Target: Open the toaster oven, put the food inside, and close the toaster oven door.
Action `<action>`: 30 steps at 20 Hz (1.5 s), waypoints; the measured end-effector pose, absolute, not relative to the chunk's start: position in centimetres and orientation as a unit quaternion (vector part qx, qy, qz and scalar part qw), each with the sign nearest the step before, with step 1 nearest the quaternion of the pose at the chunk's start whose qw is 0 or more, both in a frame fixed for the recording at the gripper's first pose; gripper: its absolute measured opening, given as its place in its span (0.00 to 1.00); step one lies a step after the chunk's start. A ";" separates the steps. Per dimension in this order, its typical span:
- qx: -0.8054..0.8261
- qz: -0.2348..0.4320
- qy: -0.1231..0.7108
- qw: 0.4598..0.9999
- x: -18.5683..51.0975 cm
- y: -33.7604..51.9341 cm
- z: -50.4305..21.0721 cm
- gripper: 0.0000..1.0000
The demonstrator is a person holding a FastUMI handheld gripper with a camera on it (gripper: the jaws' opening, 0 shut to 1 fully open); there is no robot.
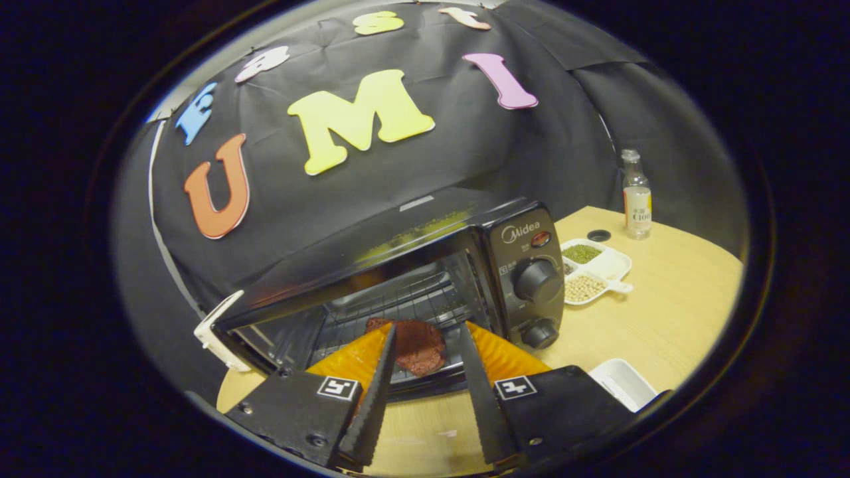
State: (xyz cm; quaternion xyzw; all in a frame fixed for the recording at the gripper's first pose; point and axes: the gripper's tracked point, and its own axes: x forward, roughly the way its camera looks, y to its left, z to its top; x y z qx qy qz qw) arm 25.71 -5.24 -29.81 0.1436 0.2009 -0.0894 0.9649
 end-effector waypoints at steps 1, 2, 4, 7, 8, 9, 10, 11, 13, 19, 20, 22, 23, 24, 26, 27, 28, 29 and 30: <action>0.135 -0.084 0.203 0.966 24.8 -4.9 -29.3 0.65; 0.125 -0.077 0.206 0.968 23.9 -4.3 -28.6 0.69; 0.094 -0.059 0.208 0.972 21.8 -3.2 -27.2 0.77; 0.040 -0.044 0.194 0.979 18.6 -2.3 -25.1 0.85; 0.024 -0.040 0.191 0.980 17.3 -1.9 -24.7 0.95; 0.014 -0.038 0.193 0.980 16.2 -1.6 -24.6 0.98; 0.002 -0.037 0.197 0.980 15.0 -1.3 -24.7 0.99; -0.002 -0.036 0.200 0.979 14.0 -1.1 -24.7 0.99; -0.016 -0.030 0.211 0.977 12.1 -0.5 -25.2 0.99; -0.030 -0.035 0.254 0.966 8.3 0.6 -29.7 0.99; -0.028 -0.038 0.262 0.964 7.9 0.6 -30.8 0.99; -0.029 -0.034 0.293 0.955 7.4 1.0 -33.6 0.99; -0.027 -0.031 0.304 0.952 7.3 1.2 -34.5 0.99; -0.024 -0.033 0.313 0.949 7.4 1.4 -35.5 0.99; -0.019 -0.035 0.325 0.945 7.5 1.5 -36.9 0.99; -0.018 -0.036 0.331 0.943 7.7 1.5 -37.6 0.99; -0.018 -0.037 0.338 0.940 7.5 1.6 -38.3 0.99; -0.016 -0.037 0.344 0.938 7.4 1.7 -38.9 0.99; -0.013 -0.036 0.350 0.936 7.5 1.9 -39.5 0.99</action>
